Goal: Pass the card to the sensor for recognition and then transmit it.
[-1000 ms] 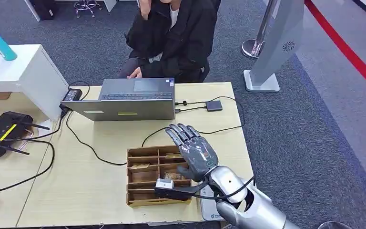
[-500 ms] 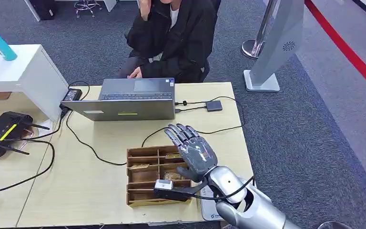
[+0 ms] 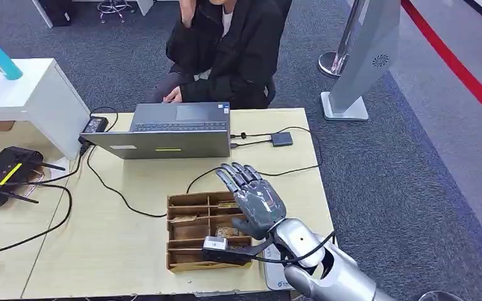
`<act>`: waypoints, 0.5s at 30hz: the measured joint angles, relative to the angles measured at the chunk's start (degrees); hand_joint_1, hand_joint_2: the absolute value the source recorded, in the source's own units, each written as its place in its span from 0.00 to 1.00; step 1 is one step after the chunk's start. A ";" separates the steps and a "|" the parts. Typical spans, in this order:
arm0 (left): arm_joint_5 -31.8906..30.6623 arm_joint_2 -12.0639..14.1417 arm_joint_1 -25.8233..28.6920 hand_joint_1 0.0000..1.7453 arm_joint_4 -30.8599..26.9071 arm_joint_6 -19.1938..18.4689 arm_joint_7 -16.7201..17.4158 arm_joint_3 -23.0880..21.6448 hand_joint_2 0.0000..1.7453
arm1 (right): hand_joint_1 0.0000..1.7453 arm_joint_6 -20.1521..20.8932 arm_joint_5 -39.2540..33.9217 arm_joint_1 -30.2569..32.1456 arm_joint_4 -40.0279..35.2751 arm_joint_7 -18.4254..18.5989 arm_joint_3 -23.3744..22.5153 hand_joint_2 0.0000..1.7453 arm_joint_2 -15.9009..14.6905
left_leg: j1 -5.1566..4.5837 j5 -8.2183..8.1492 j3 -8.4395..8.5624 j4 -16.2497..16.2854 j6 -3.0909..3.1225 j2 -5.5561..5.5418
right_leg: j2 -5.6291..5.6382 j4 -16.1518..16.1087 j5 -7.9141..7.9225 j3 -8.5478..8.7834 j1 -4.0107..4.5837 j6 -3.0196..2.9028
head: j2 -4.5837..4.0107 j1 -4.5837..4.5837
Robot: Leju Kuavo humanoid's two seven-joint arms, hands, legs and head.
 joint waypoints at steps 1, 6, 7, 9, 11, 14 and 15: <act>0.00 0.00 0.00 0.00 0.00 0.00 0.00 0.00 0.00 | 0.08 0.02 0.00 0.00 -0.02 0.00 0.00 1.00 0.00 | 0.00 0.00 0.00 0.00 0.00 0.00 | 0.00 0.00 0.00 0.00 0.00 0.00 | 0.00 0.00; -0.07 0.00 0.00 0.00 0.00 -0.02 0.00 0.00 0.00 | 0.07 0.07 0.00 0.00 -0.04 0.00 0.00 1.00 0.00 | 0.00 0.00 0.00 0.00 0.00 0.00 | 0.00 0.00 0.00 0.00 0.00 0.00 | 0.00 0.00; -0.07 0.00 0.00 0.00 0.00 -0.02 0.00 0.00 0.00 | 0.07 0.07 0.00 0.00 -0.06 0.00 0.00 1.00 0.00 | 0.00 0.00 0.00 0.00 0.00 0.00 | 0.00 0.00 0.00 0.00 0.00 0.00 | 0.00 0.00; -0.09 0.00 0.00 0.00 0.00 -0.02 0.00 0.00 0.00 | 0.09 0.07 0.00 0.00 -0.07 0.00 0.00 1.00 0.00 | 0.00 0.00 0.00 0.00 0.00 0.00 | 0.00 0.00 0.00 0.00 0.00 0.00 | 0.00 0.00; -0.13 0.00 0.00 0.00 0.00 -0.02 0.00 0.00 0.00 | 0.11 0.24 -0.04 0.00 -0.07 0.00 0.00 1.00 0.00 | 0.00 0.00 0.00 0.00 0.00 0.00 | 0.00 0.00 0.00 0.00 0.00 0.00 | 0.00 0.00; -0.15 0.00 0.00 0.00 0.00 -0.02 0.00 0.00 0.00 | 0.10 0.39 -0.17 0.00 -0.04 0.00 0.00 1.00 0.00 | 0.00 0.00 0.00 0.00 0.00 0.00 | 0.00 0.00 0.00 0.00 0.00 0.00 | 0.00 0.00; -0.15 0.00 -0.01 0.00 0.00 -0.02 0.00 0.00 0.00 | 0.10 0.42 -0.17 0.00 -0.04 0.02 0.00 1.00 0.00 | 0.00 0.00 0.00 0.00 0.00 0.00 | 0.00 0.00 0.00 0.00 0.00 0.00 | 0.00 0.00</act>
